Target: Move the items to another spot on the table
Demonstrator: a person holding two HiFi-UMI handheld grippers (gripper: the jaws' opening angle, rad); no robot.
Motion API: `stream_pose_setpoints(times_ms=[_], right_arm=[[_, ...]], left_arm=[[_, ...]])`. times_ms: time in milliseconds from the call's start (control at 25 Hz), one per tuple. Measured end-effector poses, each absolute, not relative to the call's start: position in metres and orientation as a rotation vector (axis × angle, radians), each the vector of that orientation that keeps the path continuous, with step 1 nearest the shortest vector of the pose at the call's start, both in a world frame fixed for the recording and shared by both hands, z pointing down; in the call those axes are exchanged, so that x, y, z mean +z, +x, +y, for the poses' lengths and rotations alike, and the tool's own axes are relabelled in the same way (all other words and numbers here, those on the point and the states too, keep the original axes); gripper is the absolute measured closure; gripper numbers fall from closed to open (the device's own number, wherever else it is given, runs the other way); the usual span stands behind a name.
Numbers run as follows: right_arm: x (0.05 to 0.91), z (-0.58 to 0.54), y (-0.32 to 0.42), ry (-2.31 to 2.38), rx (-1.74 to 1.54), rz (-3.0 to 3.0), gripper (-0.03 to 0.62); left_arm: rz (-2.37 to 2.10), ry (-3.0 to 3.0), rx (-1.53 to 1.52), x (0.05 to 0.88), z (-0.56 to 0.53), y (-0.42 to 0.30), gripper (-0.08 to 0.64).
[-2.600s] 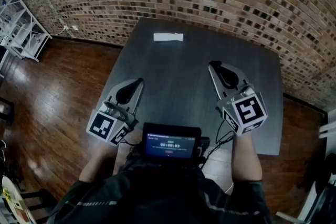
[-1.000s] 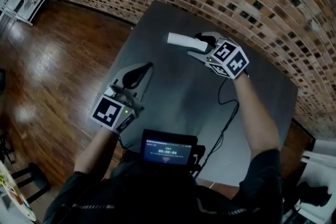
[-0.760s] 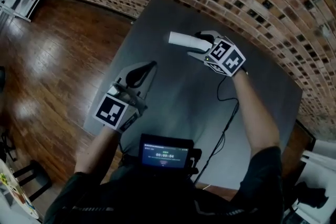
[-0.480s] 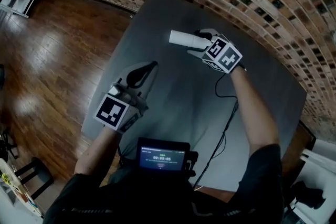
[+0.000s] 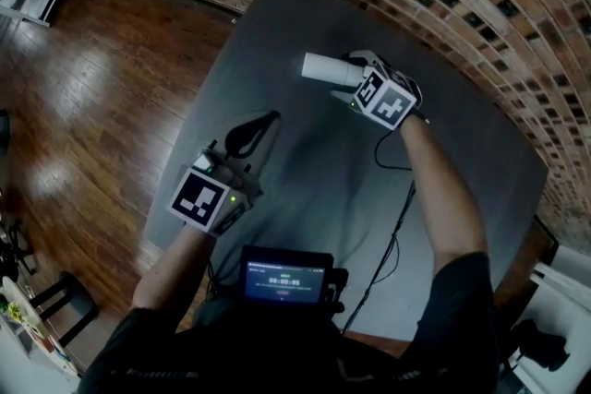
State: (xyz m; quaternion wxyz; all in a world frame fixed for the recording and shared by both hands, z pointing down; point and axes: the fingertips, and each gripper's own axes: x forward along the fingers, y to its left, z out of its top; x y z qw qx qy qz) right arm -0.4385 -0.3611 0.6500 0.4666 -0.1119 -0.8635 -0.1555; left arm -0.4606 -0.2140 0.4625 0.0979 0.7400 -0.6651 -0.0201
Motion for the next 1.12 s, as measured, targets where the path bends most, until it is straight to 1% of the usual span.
stream_pose_setpoints(times_ms=[320, 400, 800, 960, 1120], right_arm=[[0.667, -0.369, -0.445, -0.258, -0.419, -2.082, 0.282], [0.668, -0.373, -0.446, -0.243, -0.429, -2.078, 0.305], [0.668, -0.372, -0.445, -0.203, -0.412, -2.086, 0.311], [0.655, -0.367, -0.444, -0.180, -0.375, -2.122, 0.313], [0.620, -0.358, -0.442, -0.150, -0.362, -2.160, 0.313]], left_arm=[[-1.961, 2.139, -0.033, 0.476, -0.206, -0.465, 0.557], [-1.980, 2.145, -0.052, 0.475, -0.204, -0.469, 0.557], [-1.967, 2.132, -0.056, 0.479, -0.198, -0.469, 0.557], [-1.983, 2.131, -0.077, 0.471, -0.193, -0.474, 0.557], [-2.014, 2.134, -0.091, 0.459, -0.185, -0.473, 0.557]])
